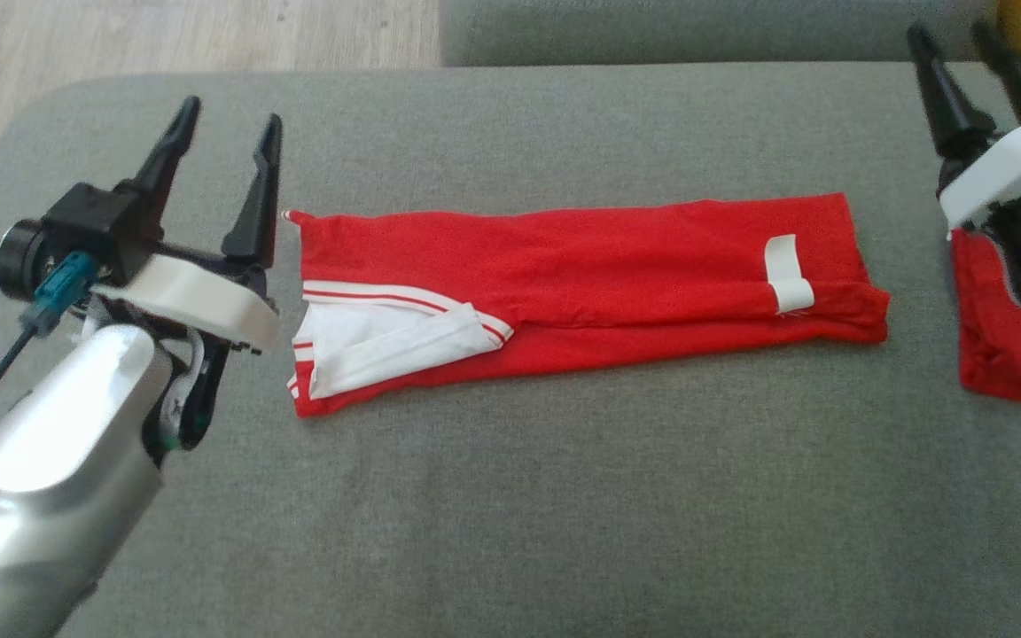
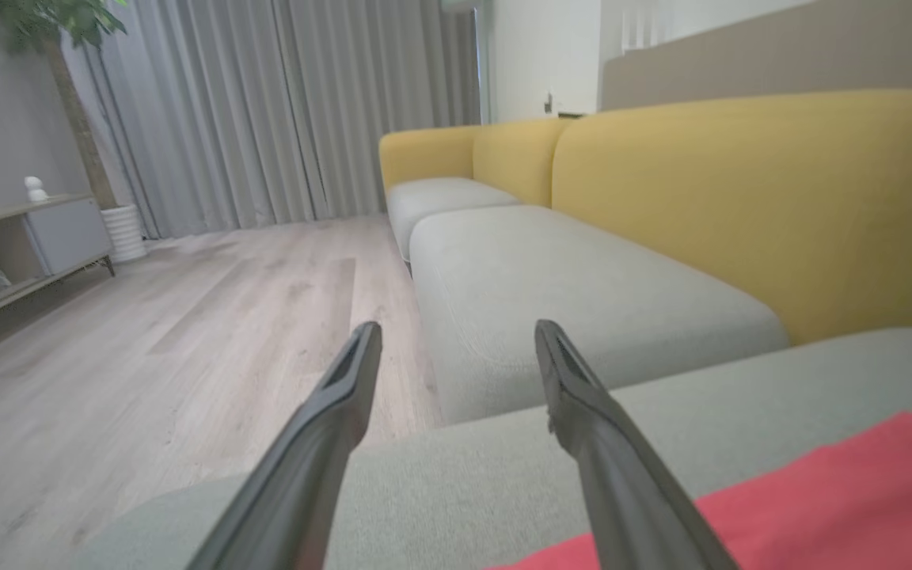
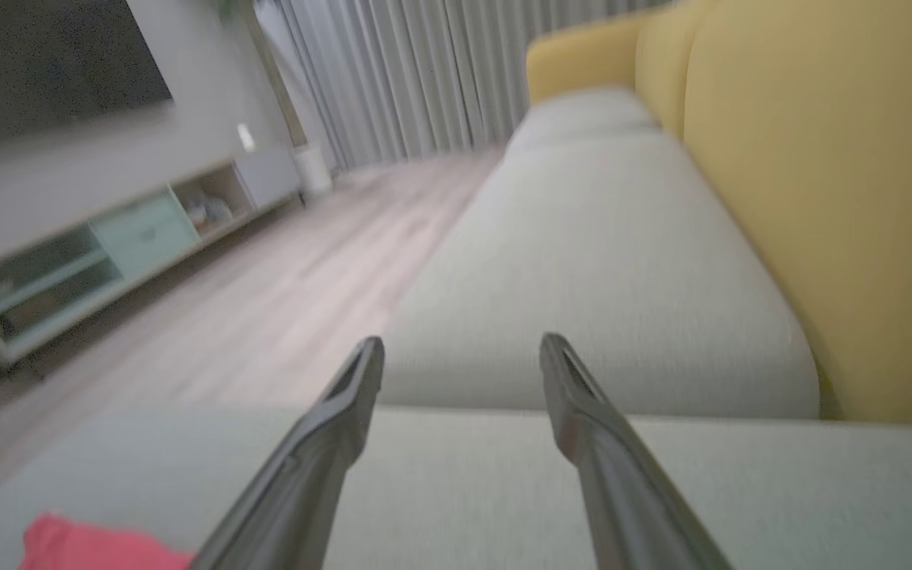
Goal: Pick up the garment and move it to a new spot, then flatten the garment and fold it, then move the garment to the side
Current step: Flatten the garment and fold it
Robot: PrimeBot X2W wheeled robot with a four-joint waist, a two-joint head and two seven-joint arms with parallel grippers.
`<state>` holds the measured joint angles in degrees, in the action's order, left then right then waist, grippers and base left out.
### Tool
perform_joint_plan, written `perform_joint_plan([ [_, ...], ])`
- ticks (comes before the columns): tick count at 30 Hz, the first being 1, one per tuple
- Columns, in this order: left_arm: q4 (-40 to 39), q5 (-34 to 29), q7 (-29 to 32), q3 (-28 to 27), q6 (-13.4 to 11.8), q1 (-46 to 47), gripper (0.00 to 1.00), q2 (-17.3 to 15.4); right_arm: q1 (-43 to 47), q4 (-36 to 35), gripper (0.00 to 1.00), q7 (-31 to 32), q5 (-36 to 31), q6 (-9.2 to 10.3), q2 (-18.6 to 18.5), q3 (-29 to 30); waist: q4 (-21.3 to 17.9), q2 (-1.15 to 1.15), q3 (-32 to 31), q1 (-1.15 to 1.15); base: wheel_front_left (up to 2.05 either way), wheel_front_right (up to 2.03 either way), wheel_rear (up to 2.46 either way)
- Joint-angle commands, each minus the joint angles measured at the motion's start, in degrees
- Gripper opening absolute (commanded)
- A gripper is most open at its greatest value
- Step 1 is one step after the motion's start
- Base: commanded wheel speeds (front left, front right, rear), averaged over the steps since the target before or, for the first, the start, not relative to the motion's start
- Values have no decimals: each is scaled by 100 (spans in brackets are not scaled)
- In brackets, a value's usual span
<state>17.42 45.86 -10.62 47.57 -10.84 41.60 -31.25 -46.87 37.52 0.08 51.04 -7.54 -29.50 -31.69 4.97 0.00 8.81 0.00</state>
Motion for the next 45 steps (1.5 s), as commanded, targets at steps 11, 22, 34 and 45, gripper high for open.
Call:
perform_joint_plan([
  [11, -477, -717, -435, -1697, -765, -1163, 100, 573, 883, 150, 100, -1500, -1853, 5, 1644, 1645, 12, 0, -303, 0, 0, 0, 0],
  [22, -638, -1914, -437, -2755, -351, -2692, 100, 1430, 3203, -1480, 100, -1507, -3412, 5, 2656, 2879, -92, 0, -369, 0, 0, 0, 0],
  [34, -705, -2666, -438, -3575, 280, -3106, 100, 2031, 3189, -1531, 100, -1507, -3633, 5, 2661, 3069, -160, 0, -155, 0, 0, 0, 0],
  [45, -491, -3107, -438, -3882, 785, -2752, 100, 2388, 1967, -3, 100, -987, -4572, 5, 2662, 4471, 103, 0, 379, 0, 0, 0, 0],
])
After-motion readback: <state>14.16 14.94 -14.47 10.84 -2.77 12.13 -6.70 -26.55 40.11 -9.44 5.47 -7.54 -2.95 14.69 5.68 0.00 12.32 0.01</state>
